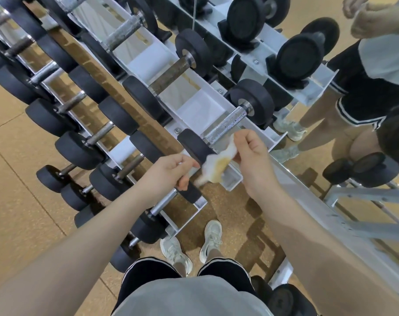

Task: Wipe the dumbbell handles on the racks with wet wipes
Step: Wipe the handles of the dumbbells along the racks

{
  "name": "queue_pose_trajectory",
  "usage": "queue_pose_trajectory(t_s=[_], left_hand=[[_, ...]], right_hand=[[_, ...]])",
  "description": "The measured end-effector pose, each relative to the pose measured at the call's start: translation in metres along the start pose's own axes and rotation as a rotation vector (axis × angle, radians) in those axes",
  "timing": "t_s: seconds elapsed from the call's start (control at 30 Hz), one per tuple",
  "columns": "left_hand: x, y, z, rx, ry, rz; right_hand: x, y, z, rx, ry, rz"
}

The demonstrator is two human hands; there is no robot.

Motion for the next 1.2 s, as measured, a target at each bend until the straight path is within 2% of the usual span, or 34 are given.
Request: queue_pose_trajectory(t_s=[0.1,0.23,0.37,0.57,0.67,0.73,0.8,0.93,1.03,1.1,1.2], left_hand=[[0.000,0.004,0.004,-0.094,-0.062,-0.003],[0.004,0.027,0.021,-0.070,-0.187,0.170],[0.004,0.029,0.024,-0.197,-0.135,0.166],[-0.001,0.015,0.010,-0.193,-0.103,0.038],[-0.002,0.010,0.008,-0.229,-0.105,-0.021],[-0.002,0.010,0.007,-0.236,-0.074,-0.025],[-0.001,0.012,0.006,-0.225,-0.046,-0.001],[0.000,0.008,0.004,-0.328,-0.036,-0.044],[-0.003,0.000,0.005,-0.471,-0.151,-0.162],[-0.005,-0.003,0.004,-0.456,-0.175,-0.183],[-0.004,-0.002,0.000,-0.454,-0.117,-0.155]], right_hand=[[-0.006,-0.006,0.000,-0.078,-0.056,-0.018],[-0.014,-0.009,0.011,-0.214,-0.163,-0.027],[-0.015,-0.017,0.009,-0.380,-0.121,-0.104],[-0.012,0.002,0.012,-0.378,-0.198,-0.019],[-0.008,0.008,0.010,-0.197,-0.184,0.082],[-0.008,0.017,0.012,-0.104,-0.289,0.205],[-0.011,0.027,0.017,-0.156,-0.410,0.255],[-0.012,0.023,0.016,-0.306,-0.379,0.140],[-0.008,0.016,0.009,-0.362,-0.332,0.088],[-0.006,0.012,0.005,-0.357,-0.343,0.064],[-0.006,0.009,0.002,-0.228,-0.426,0.040]])
Point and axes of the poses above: each hand's wrist, its own x-axis towards the middle knuckle, its own z-axis out of the palm, y = z × x, the point moved 5 cm from there along x, towards the middle knuckle, and after that the axes turned 10 degrees about z, right-handed, at the moved point
